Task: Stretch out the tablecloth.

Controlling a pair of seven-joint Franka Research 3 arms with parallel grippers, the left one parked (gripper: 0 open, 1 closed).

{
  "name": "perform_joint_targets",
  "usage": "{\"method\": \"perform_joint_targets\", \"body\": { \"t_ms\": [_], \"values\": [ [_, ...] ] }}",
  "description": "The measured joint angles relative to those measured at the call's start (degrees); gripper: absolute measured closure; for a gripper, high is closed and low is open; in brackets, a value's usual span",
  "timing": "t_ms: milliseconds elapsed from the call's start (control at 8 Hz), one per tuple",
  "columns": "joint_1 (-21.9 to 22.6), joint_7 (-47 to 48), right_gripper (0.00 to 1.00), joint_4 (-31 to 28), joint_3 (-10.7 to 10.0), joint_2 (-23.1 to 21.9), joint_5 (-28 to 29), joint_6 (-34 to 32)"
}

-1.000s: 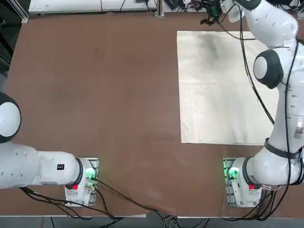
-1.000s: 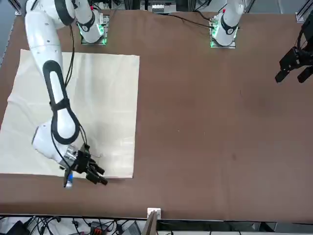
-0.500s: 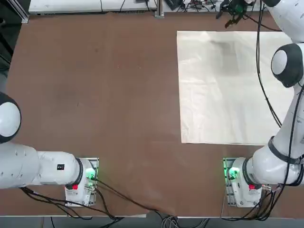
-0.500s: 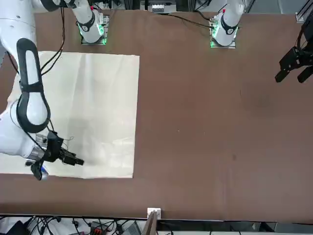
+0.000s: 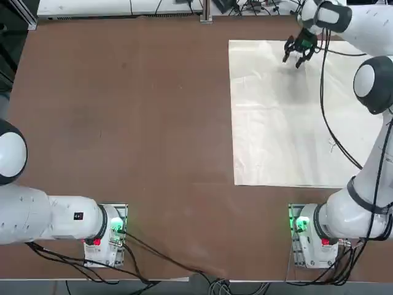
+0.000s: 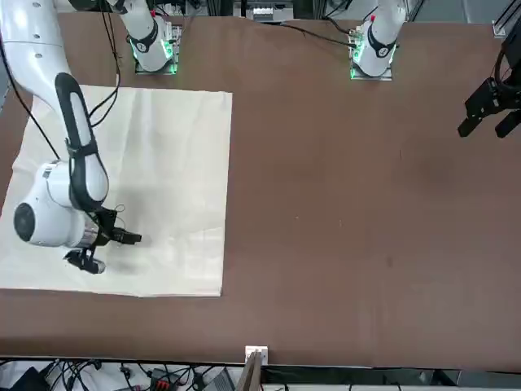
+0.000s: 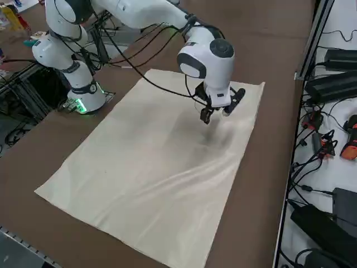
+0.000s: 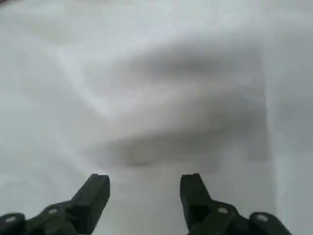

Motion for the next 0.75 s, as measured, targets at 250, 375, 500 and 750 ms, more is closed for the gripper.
{"method": "perform_joint_targets", "body": {
  "t_ms": [250,375,500,750],
  "values": [
    [0.03,-0.14,0.54,-4.97,-0.09,-0.87,-1.47,4.03],
    [0.06,-0.15,0.77,-5.75,-0.09,-0.88,-2.08,4.73],
    [0.15,-0.15,0.82,-6.15,-0.10,-0.88,-2.35,5.19],
    [0.98,-0.20,0.86,-6.52,-0.09,-0.83,-2.41,5.74]
  ]
}}
